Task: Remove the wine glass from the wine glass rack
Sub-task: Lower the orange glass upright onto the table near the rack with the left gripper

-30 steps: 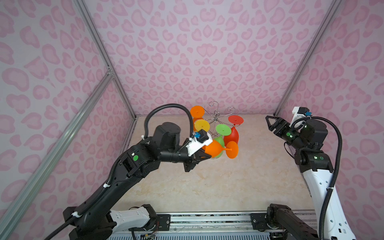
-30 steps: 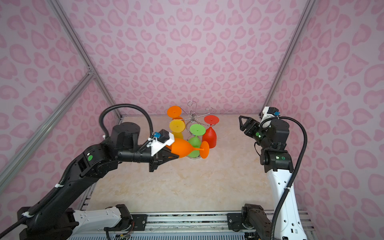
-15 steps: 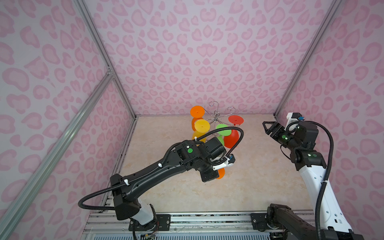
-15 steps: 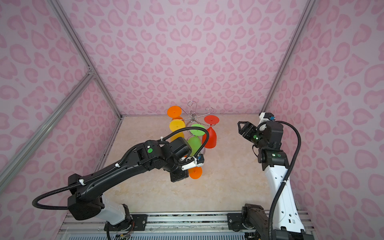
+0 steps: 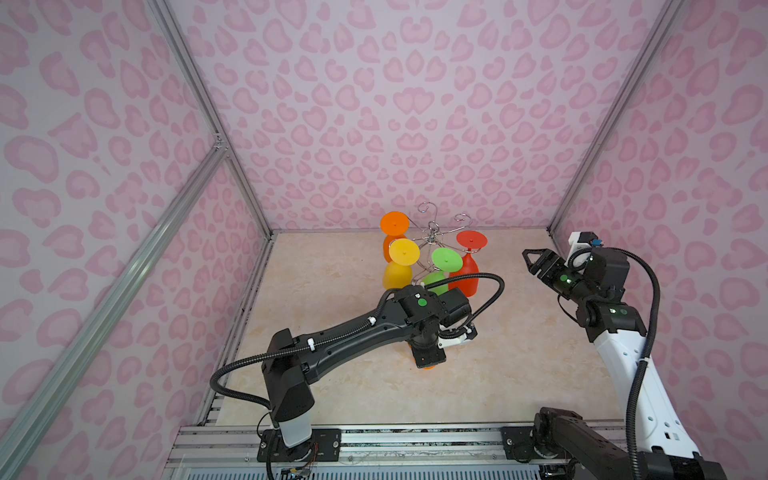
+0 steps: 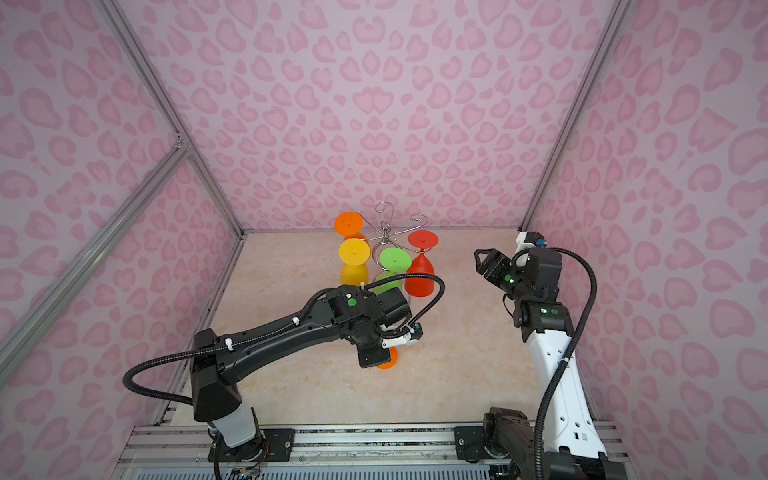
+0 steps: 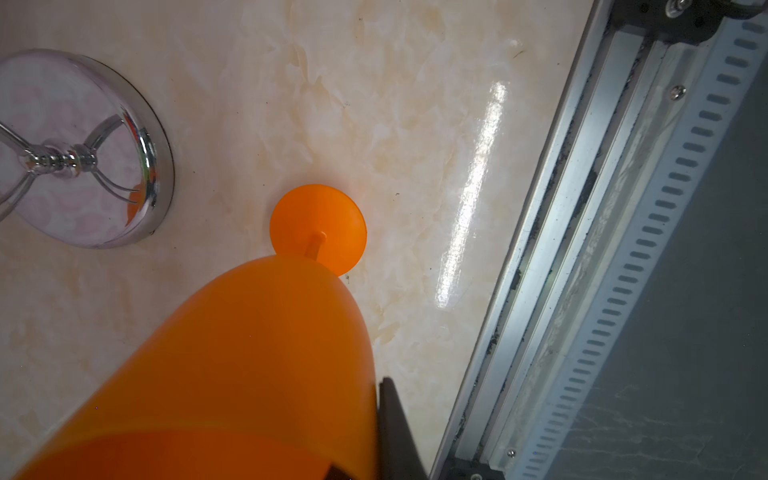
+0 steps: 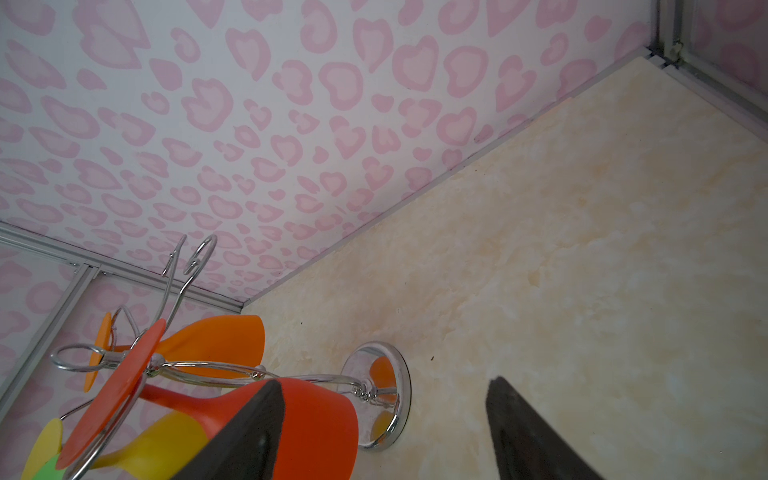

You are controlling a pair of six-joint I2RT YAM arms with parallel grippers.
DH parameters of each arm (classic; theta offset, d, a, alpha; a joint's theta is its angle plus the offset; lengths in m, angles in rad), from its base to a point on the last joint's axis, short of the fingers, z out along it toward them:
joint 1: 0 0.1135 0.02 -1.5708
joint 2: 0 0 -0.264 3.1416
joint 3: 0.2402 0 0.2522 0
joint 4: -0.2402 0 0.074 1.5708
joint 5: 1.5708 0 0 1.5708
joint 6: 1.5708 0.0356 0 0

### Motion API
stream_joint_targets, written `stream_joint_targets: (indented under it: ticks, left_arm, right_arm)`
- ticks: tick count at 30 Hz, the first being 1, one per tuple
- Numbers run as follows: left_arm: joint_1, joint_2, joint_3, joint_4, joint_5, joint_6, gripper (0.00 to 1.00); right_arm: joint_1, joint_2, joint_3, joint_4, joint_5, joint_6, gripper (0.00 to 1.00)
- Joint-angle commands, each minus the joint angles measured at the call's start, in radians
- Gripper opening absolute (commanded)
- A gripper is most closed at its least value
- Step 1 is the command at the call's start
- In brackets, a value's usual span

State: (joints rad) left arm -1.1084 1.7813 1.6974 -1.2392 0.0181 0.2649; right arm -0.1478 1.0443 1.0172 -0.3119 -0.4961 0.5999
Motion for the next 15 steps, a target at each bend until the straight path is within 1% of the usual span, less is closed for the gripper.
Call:
stream_joint_targets:
  ticks: [1,9,15]
  left_arm:
    - [-0.001,0.026,-0.001,-0.021,0.0,0.014,0.02]
    - [-0.001,0.07,0.004,-0.019,0.006,0.02,0.02]
    - [0.0,0.112,0.011,-0.046,-0.018,0.011,0.02]
  right_arm:
    - [-0.003,0.0,-0.008,0.027,-0.01,-0.002,0.77]
    - [-0.004,0.001,-0.021,0.035,-0.015,0.003,0.77]
    - [-0.007,0.002,-0.025,0.037,-0.018,0.005,0.77]
